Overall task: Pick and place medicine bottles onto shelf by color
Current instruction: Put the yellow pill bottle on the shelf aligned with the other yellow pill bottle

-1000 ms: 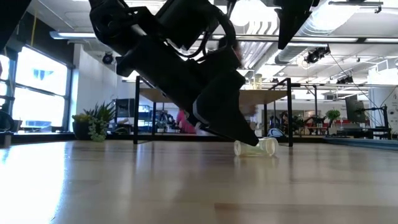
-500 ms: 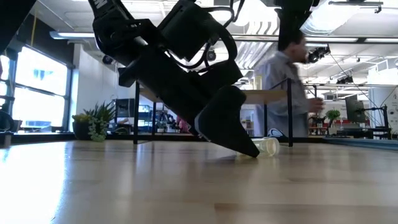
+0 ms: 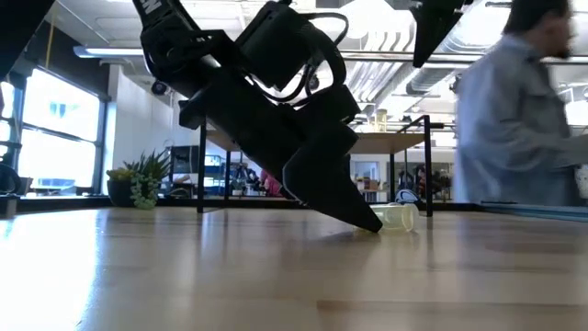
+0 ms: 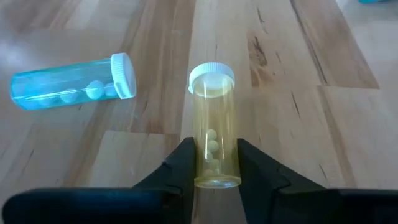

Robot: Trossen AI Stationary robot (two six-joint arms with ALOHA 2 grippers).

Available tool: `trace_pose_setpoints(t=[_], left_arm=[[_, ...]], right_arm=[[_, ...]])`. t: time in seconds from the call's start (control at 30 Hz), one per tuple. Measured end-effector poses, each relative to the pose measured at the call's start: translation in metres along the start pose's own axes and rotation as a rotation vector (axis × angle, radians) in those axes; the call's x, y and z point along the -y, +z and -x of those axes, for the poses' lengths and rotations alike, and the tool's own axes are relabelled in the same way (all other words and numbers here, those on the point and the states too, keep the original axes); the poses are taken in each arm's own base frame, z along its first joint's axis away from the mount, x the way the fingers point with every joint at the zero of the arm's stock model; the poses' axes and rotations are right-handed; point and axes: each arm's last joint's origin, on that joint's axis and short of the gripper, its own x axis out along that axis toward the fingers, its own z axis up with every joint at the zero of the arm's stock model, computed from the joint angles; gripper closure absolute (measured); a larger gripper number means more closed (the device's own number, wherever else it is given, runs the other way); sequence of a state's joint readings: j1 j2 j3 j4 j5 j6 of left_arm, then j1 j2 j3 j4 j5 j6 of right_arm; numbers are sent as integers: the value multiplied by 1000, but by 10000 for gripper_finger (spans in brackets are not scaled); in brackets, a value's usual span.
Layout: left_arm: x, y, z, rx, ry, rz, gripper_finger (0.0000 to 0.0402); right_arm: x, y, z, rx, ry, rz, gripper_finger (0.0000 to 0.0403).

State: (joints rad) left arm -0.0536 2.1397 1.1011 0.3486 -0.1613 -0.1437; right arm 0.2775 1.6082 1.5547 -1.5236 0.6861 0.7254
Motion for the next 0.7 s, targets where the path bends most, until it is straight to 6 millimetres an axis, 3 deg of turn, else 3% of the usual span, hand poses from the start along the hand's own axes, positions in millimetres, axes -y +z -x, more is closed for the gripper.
trace_pose_setpoints(t=[0.17,0.3,0.5,0.7], left_arm=[[-6,4,3,-13,-53,23,323],[-11,21,17,26,-116,40,312],[-19,51,47,150,-198,43,321],[-33,63,91,342,-278,78,320]], right_arm=[[14,-3,11,34,36,-48,195],[27,-6,20,68,74,-89,195],[46,-9,37,144,209,-161,195],[55,-2,55,278,422,-212,195]])
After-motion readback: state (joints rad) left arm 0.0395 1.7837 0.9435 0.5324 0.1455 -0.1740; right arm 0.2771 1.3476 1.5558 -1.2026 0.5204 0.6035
